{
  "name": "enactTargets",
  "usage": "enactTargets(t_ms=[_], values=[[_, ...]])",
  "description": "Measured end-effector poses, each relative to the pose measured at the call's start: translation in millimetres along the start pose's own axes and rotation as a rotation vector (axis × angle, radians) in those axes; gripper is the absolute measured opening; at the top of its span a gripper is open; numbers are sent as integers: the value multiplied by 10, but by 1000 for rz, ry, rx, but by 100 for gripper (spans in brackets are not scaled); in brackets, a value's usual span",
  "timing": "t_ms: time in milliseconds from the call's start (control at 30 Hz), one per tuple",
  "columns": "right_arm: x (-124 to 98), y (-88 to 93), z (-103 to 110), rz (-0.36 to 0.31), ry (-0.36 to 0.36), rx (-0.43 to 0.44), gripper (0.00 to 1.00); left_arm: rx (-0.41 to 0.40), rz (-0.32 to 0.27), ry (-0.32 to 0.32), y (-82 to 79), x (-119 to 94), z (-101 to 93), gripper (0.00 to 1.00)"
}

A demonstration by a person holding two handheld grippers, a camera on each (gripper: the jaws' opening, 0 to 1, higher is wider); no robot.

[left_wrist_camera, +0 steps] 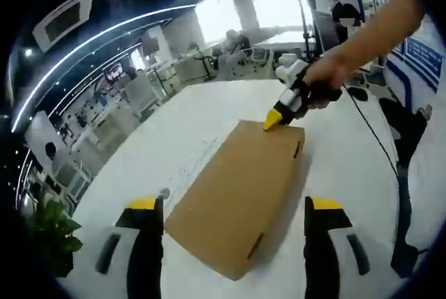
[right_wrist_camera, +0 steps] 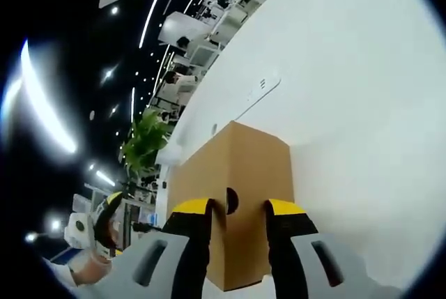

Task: Operate the shoe box by opening the lid, removing the specified soft item, and placing it in the target area until the item is outside and the box remains undamaged.

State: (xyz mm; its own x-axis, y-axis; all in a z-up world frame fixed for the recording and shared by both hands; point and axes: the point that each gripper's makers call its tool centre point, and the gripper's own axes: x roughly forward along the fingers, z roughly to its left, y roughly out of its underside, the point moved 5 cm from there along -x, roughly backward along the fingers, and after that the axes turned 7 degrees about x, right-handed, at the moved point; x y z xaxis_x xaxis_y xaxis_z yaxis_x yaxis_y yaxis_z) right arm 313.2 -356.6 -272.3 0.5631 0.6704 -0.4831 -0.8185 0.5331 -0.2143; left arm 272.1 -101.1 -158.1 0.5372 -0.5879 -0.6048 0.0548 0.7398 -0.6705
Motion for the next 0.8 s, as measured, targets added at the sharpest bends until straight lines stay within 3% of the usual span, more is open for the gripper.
enactTargets(t_ms=[100, 267, 333, 500, 600, 800], values=[[4, -9, -8, -6, 2, -3, 30, 73, 20, 4, 18, 28, -99, 79], [-1, 1, -8, -11, -7, 0, 30, 269, 59, -27, 83, 66, -194, 76], [2, -3, -11, -12, -9, 0, 30, 244, 61, -20, 117, 99, -259, 78], [-2, 8, -5, -12, -15, 1, 30, 295, 94, -29, 201, 161, -305, 76], [-4, 11, 0, -9, -14, -4, 30, 418, 123, -71, 239, 190, -309, 76], [-5, 16, 5, -2, -21, -3, 30, 449, 164, -64, 388, 290, -440, 79]])
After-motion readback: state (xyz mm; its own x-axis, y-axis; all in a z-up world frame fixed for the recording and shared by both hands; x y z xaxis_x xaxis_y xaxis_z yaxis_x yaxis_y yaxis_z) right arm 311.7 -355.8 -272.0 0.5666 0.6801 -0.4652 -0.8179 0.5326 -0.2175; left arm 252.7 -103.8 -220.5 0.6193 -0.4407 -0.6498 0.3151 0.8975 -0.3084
